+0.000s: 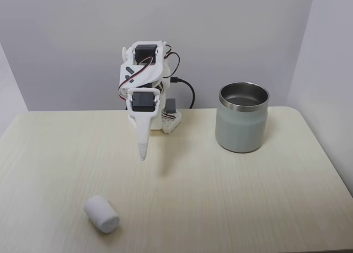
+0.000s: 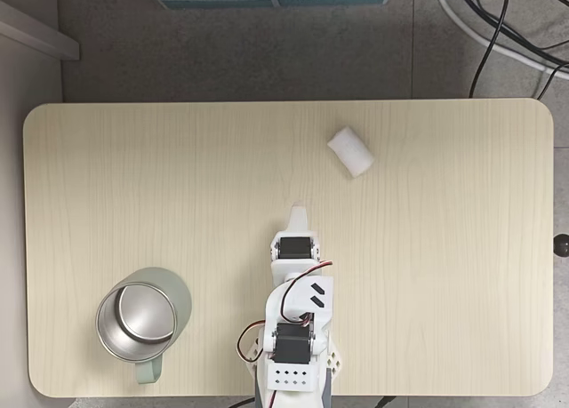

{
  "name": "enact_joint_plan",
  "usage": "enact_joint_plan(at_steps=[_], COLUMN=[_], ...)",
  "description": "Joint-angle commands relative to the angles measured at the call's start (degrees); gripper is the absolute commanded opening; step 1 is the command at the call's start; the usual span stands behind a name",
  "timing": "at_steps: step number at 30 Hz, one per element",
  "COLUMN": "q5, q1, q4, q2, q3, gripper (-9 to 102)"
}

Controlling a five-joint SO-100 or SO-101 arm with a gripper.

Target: Grasp a dressing and put it in the cup.

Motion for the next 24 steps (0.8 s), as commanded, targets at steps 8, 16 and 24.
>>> enact_joint_plan(at_steps=[8, 16, 24], q5=[4.9, 5.0, 7.1], q1=[5.3, 5.3, 6.2], q4=[-1.5, -1.5, 0.7], q2=[-0.4, -0.4, -0.4], q3=[0.1, 0.1, 6.3], gripper=[0, 0, 0])
